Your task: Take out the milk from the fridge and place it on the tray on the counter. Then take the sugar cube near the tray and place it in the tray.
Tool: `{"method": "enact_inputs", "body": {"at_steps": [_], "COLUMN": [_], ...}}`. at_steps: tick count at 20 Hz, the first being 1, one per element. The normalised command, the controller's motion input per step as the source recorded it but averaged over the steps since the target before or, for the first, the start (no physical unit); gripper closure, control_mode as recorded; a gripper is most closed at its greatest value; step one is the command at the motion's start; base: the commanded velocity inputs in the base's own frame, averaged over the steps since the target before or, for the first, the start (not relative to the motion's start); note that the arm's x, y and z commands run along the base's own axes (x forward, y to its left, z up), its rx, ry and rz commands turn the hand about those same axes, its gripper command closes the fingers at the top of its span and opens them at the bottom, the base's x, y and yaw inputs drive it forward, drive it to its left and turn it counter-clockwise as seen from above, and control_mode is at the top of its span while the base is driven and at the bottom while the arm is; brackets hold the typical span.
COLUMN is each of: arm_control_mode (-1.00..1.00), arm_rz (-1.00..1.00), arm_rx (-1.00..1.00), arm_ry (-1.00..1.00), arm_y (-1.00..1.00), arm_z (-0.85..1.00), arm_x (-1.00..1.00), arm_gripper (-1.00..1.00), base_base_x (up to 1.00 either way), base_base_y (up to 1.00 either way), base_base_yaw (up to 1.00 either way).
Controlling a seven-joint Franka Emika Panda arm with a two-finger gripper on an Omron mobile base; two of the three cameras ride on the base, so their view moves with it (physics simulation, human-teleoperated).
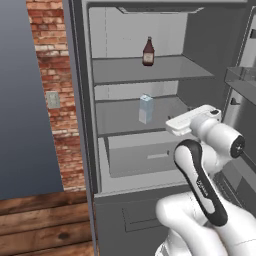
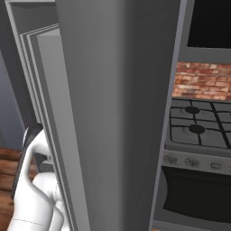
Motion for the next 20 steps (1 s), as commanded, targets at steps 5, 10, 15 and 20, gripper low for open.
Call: {"method": "enact_inputs", "body": {"at_steps": [5,10,15,20], "arm_control_mode": [-1.00,-1.00,-1.00,-1.00], "arm_rz": [0.11,0.13,0.02,0.00], "arm_rx": [0.01,0.00,0.00,0.00], "arm_ry": [-0.04,0.00,0.02,0.04], "arm_y": [-0.09,-0.03,0.01,0.07], "arm_z": [0.00,0.00,0.00,0.00], "arm_x": [0.16,0.22,0.21,0.27], "arm_gripper": [-1.00,-1.00,-1.00,-1.00], "base_base_x": [0.00,0.00,0.00,0.00], "base_base_y": [0.00,0.00,0.00,0.00], "base_base_yaw": [0.00,0.00,0.00,0.00]}}
